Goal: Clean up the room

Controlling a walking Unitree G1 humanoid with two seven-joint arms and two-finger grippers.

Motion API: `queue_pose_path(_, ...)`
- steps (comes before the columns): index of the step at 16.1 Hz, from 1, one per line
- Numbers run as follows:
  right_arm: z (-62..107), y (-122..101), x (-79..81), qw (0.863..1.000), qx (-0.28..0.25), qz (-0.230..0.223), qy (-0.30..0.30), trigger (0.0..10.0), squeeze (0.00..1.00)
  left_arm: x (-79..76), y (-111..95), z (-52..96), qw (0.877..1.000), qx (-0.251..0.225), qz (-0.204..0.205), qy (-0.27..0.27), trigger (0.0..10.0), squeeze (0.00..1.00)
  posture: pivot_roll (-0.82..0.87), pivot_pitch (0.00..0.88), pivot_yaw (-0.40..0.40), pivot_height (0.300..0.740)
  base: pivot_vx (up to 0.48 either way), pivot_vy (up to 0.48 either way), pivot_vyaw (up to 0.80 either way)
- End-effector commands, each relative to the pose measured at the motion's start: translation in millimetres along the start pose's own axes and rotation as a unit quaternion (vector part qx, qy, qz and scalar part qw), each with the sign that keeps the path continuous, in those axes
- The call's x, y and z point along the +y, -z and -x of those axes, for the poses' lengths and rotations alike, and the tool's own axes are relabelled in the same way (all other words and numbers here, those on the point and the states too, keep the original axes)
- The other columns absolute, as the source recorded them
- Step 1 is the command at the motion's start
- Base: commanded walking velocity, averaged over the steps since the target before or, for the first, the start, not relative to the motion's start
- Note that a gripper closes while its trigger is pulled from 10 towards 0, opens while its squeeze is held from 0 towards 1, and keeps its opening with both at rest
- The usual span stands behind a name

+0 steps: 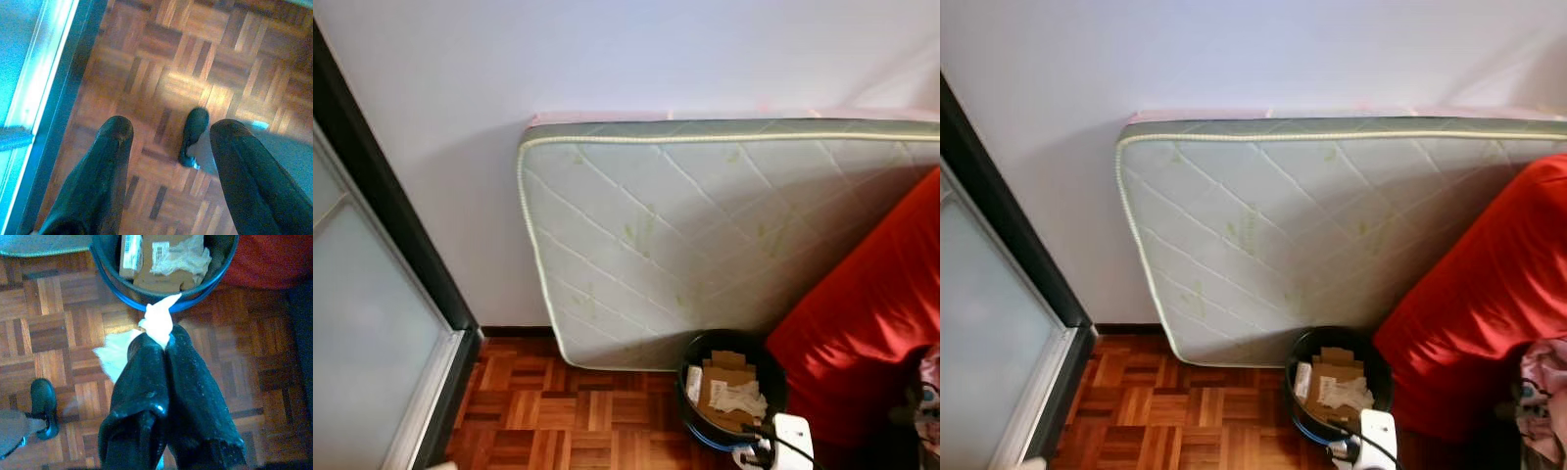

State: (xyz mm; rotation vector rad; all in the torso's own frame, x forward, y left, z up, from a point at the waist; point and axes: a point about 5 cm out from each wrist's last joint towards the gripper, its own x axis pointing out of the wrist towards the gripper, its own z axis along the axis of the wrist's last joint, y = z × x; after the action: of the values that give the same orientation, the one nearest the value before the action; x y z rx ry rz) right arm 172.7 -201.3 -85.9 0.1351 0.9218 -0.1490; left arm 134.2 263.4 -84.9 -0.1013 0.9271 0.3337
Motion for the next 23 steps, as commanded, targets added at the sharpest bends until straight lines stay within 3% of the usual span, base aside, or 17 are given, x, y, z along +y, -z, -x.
queue_pose_path(1, 1.0, 3.3, -3.3, 1.0, 0.004, -0.012, 0.007, 10.0, 0.0, -5.1, -3.4, -1.8, 1.0, 0.002, 0.001, 0.002, 10.0, 0.0, 0.03, 0.0, -0.013, 0.74, 0.0, 0.0, 0.0)
queue_pose_path(5, 1.1, 3.7, -3.5, 1.0, 0.002, -0.019, 0.008, 10.0, 0.0, -11.6, -5.3, -3.1, 1.0, 0.0, -0.003, 0.007, 10.0, 0.0, 0.03, 0.0, -0.011, 0.74, 0.0, 0.0, 0.0)
queue_pose_path(8, 1.3, 4.0, -4.2, 1.0, 0.002, -0.02, 0.009, 10.0, 0.0, -0.2, 2.0, 0.4, 1.0, 0.004, 0.001, 0.0, 10.0, 0.0, 0.03, 0.0, -0.015, 0.74, 0.261, 0.0, 0.0)
queue_pose_path(12, 1.6, 4.4, -4.8, 1.0, 0.002, -0.018, 0.007, 10.0, 0.0, 3.5, 0.5, 0.5, 1.0, 0.002, 0.002, -0.001, 10.0, 0.0, 0.03, 0.0, -0.018, 0.74, 0.278, 0.0, 0.0)
queue_pose_path(23, 1.1, 0.0, -4.9, 1.0, -0.009, -0.018, 0.001, 10.0, 0.0, -2.3, -15.2, -3.2, 1.0, -0.026, 0.009, 0.009, 10.0, 0.0, 0.04, 0.0, -0.029, 0.74, 0.296, 0.0, 0.0)
